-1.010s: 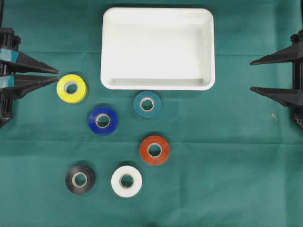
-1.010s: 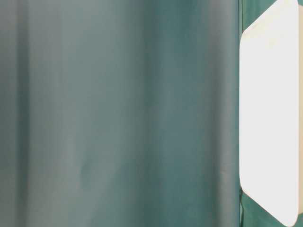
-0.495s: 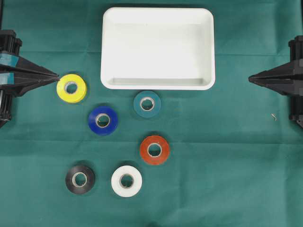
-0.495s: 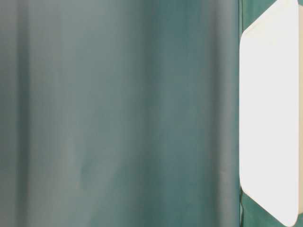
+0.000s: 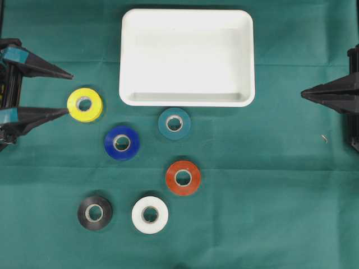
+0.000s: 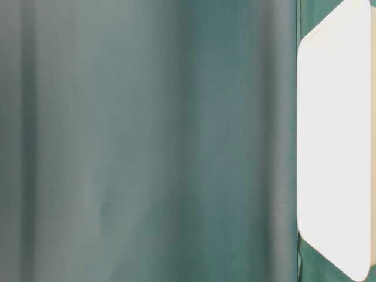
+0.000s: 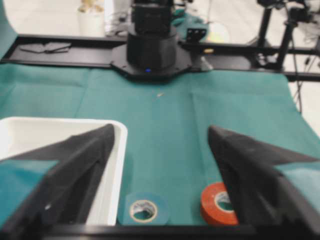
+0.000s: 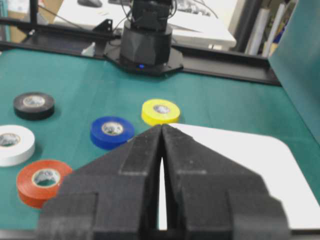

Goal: Put the tape into the white case with the left arm.
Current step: 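Move the left gripper toward the yellow tape roll and open it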

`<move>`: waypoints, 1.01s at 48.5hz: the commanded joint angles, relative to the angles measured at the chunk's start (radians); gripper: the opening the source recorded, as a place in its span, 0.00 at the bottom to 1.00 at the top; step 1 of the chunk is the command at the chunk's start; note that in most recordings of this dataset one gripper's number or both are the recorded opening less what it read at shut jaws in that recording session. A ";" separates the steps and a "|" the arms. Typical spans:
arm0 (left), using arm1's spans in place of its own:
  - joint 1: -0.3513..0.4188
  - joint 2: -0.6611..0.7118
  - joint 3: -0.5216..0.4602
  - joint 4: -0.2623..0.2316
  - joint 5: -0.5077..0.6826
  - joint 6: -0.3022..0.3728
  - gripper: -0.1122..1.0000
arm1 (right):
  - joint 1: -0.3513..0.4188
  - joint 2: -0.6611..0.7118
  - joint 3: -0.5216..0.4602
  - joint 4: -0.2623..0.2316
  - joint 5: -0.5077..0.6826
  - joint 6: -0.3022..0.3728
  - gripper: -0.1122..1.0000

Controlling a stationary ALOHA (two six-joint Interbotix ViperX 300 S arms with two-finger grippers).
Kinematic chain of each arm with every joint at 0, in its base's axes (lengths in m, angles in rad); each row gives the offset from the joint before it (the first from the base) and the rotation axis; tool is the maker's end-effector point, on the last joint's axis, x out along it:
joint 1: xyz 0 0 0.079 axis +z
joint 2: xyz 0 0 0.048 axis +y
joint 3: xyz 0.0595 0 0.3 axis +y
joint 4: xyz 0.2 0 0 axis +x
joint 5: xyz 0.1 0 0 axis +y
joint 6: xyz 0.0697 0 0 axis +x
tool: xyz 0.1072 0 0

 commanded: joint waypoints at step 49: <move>0.009 -0.063 0.066 -0.002 0.267 -0.006 1.00 | -0.002 -0.075 0.198 -0.002 0.221 0.005 0.02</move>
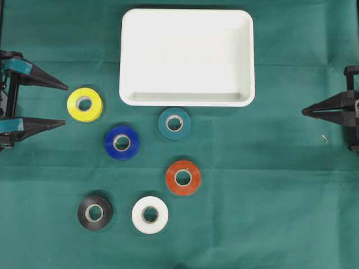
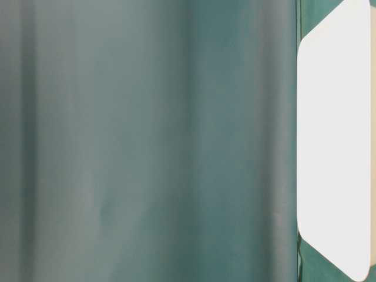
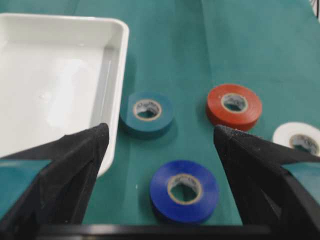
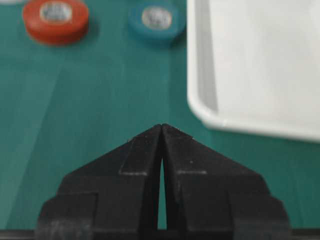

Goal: Put the tape into the white case with the left arm.
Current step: 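Move the left gripper toward the yellow tape roll and open it, then lower the left gripper into the yellow roll's core and grasp it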

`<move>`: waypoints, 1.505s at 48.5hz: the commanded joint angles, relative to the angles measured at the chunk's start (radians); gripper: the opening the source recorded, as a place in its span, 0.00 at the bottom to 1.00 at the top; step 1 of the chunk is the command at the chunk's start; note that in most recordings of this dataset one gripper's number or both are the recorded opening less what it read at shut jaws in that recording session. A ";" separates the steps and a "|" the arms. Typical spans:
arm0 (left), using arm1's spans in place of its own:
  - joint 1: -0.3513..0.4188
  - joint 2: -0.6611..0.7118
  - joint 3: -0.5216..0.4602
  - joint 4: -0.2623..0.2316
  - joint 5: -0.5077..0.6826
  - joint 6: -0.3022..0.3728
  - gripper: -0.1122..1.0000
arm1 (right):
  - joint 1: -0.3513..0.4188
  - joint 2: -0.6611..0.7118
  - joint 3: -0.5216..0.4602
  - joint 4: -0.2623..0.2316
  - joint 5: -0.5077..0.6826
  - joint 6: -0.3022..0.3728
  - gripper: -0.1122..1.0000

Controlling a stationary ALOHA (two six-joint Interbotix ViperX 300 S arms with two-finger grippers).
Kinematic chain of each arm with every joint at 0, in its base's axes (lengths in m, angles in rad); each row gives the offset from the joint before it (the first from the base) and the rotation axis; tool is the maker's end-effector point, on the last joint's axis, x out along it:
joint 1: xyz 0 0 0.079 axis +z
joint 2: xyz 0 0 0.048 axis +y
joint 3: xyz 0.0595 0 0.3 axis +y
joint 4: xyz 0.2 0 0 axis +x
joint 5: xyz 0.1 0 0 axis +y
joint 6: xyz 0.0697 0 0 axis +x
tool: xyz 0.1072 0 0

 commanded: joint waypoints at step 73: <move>0.040 0.173 -0.074 -0.002 0.123 0.002 1.00 | -0.002 0.005 0.002 -0.002 -0.012 0.000 0.02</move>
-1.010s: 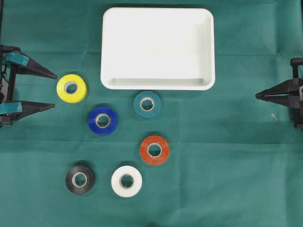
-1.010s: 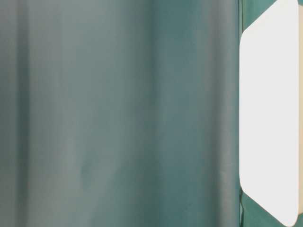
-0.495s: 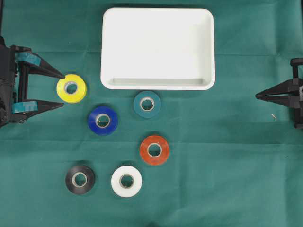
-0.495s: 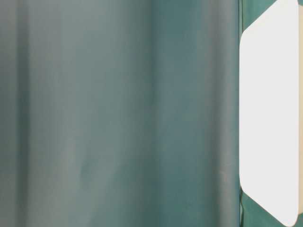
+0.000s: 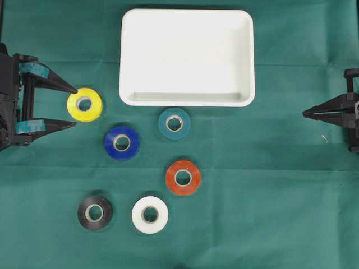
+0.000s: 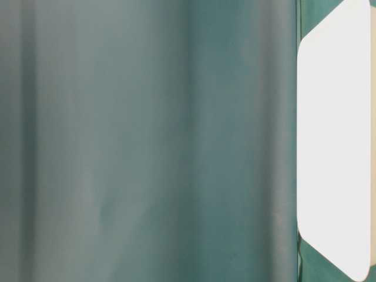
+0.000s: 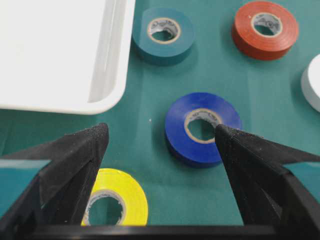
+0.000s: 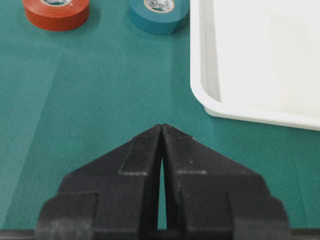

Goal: Put the tape into the white case with the left arm.
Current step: 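Lower the left gripper into the yellow roll's core and grasp it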

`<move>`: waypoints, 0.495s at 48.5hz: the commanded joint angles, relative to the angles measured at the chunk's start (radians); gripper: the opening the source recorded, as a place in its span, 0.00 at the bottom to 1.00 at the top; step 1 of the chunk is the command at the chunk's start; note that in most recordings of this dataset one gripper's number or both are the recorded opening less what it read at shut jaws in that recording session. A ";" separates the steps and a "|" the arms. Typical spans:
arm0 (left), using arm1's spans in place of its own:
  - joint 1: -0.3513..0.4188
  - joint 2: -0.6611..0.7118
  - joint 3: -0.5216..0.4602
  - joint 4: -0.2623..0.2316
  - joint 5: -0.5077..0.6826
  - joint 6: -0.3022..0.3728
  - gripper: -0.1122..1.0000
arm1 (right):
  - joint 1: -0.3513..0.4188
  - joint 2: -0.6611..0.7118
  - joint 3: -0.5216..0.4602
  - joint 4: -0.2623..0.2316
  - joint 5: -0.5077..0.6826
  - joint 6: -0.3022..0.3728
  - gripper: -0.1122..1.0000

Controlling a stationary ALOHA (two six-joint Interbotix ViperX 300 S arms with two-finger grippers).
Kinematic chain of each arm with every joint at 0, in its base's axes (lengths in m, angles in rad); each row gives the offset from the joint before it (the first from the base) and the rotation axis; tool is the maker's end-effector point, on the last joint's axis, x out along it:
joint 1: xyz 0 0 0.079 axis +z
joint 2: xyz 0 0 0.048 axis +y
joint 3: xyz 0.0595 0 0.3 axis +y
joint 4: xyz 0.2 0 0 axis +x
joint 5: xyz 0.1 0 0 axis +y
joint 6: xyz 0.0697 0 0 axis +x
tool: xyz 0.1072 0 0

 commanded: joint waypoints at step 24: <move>0.021 0.141 -0.009 -0.002 -0.008 -0.002 1.00 | -0.002 0.008 -0.012 -0.002 -0.008 0.002 0.02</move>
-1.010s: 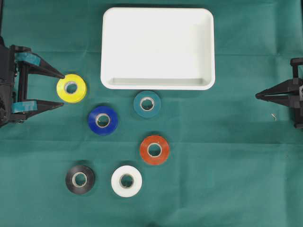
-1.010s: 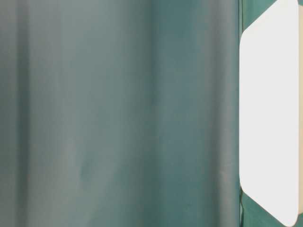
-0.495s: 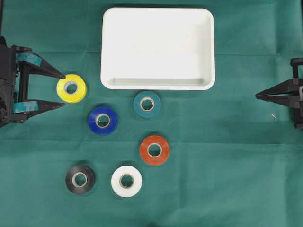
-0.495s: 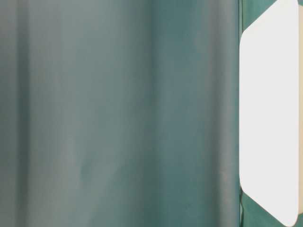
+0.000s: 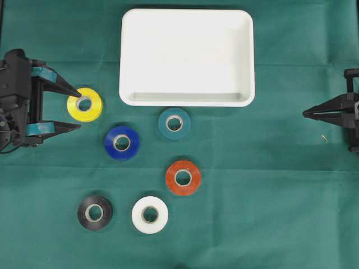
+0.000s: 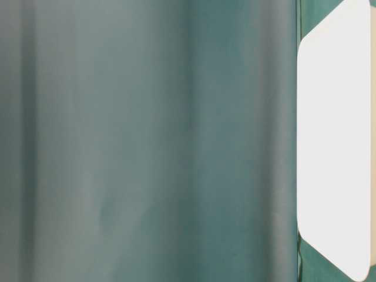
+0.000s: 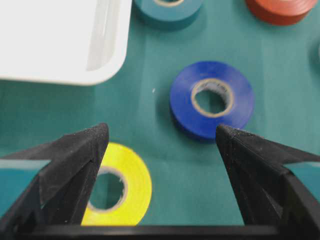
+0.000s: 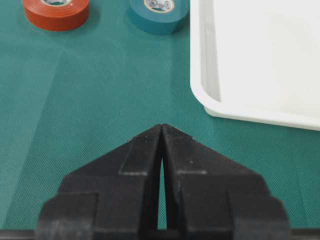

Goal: Put the tape into the white case with the left arm.
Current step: 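Lower the left gripper into the yellow roll's core and grasp it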

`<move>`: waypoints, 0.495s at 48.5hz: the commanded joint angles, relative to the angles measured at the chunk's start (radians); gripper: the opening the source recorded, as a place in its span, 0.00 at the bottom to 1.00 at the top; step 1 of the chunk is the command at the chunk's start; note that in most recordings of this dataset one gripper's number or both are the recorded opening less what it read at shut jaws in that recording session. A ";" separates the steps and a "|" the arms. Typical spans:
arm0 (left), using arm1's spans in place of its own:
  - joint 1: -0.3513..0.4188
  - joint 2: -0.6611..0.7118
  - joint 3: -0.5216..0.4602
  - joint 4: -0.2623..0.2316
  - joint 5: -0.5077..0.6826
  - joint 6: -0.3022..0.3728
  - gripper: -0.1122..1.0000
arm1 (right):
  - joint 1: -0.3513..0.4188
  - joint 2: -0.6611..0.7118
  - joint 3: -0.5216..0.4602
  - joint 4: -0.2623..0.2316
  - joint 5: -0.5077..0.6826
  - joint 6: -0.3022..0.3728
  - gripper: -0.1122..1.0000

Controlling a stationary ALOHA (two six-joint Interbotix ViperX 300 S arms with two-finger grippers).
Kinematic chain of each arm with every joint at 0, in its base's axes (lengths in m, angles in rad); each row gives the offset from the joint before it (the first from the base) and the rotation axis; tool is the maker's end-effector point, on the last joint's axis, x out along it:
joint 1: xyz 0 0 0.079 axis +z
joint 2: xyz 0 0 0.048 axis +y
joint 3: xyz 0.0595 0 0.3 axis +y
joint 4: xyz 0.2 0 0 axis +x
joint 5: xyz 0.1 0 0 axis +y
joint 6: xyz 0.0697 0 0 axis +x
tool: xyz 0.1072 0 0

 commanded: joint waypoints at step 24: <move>0.061 0.222 -0.009 -0.002 -0.012 -0.002 1.00 | 0.000 0.008 -0.012 -0.002 -0.008 0.000 0.02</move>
